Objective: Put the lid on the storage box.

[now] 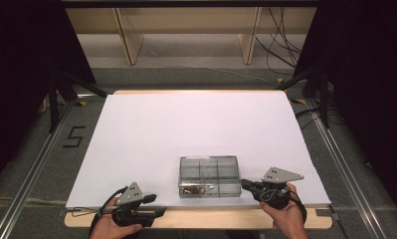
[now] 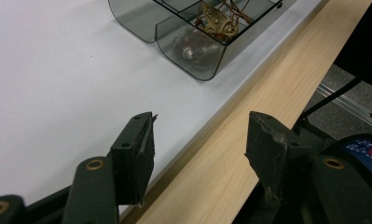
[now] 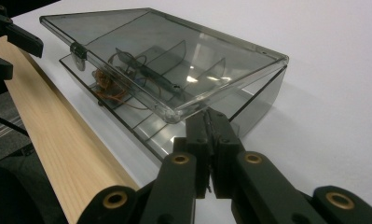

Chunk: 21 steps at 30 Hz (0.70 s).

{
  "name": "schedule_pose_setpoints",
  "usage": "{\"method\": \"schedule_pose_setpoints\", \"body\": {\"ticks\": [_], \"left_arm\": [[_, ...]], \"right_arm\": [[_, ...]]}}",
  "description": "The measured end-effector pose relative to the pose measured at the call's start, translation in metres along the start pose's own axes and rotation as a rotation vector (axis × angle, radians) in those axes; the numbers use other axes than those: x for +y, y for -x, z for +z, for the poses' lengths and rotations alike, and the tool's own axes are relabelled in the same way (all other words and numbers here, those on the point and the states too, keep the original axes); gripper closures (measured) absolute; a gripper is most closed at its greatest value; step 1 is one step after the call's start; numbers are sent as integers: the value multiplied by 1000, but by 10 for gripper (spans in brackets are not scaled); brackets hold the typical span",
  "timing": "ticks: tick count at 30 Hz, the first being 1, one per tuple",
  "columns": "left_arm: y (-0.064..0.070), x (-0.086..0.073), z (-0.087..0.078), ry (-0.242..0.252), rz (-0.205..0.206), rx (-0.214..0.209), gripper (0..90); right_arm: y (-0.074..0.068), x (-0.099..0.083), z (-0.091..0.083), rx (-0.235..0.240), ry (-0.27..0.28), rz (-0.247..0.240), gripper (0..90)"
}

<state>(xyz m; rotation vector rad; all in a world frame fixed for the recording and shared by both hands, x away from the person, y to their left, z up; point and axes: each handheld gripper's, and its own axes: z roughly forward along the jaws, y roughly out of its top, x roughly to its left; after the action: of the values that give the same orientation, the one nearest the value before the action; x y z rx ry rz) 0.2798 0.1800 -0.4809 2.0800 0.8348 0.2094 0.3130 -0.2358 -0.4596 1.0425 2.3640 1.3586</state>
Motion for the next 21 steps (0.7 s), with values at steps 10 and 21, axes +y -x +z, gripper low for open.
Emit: {"method": "schedule_pose_setpoints", "body": {"ticks": [10,21], "left_arm": [[2,-1,2,13,-18,-9,415],[3,-1,4,7,-25,-17,413]], "right_arm": [[-1,-3,1,-22,-12,15,887],[-2,-4,3,-32,-42,-6,884]]}}
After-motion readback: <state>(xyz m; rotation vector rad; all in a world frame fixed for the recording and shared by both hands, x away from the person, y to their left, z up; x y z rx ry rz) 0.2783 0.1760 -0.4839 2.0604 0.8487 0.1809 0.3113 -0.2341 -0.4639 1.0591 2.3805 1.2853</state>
